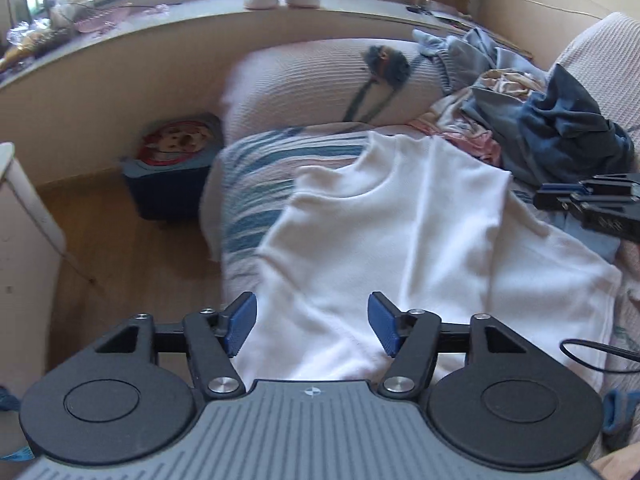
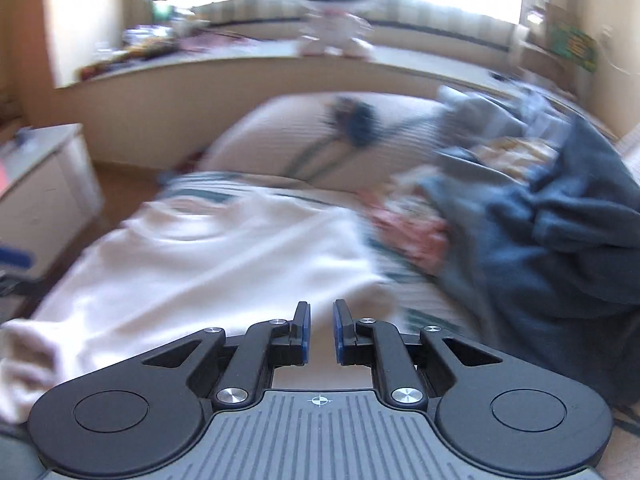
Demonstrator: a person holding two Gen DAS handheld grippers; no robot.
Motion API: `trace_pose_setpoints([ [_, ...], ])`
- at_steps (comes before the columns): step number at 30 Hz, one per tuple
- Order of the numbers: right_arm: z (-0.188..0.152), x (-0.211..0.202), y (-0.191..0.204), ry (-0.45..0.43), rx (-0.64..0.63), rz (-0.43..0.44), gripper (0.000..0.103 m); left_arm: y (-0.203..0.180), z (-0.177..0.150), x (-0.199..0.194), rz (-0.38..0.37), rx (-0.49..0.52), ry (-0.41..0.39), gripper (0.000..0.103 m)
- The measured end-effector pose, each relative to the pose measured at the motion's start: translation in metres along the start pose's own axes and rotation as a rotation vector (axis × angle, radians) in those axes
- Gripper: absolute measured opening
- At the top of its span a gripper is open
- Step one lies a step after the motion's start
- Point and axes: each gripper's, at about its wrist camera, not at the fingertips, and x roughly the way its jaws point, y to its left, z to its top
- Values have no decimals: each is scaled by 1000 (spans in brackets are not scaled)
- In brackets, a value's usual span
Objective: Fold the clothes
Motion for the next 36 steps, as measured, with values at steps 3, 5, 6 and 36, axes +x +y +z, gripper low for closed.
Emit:
trace_pose_setpoints([
  [3, -1, -11, 43, -21, -68, 169, 14, 15, -12, -12, 28, -17, 11, 68],
  [5, -1, -13, 71, -10, -117, 285, 14, 21, -22, -17, 34, -31, 19, 69],
  [6, -3, -13, 85, 1, -149, 333, 14, 23, -27, -19, 36, -38, 22, 70],
  [36, -32, 9, 182, 246, -207, 622, 8, 43, -61, -54, 66, -102, -51, 72],
])
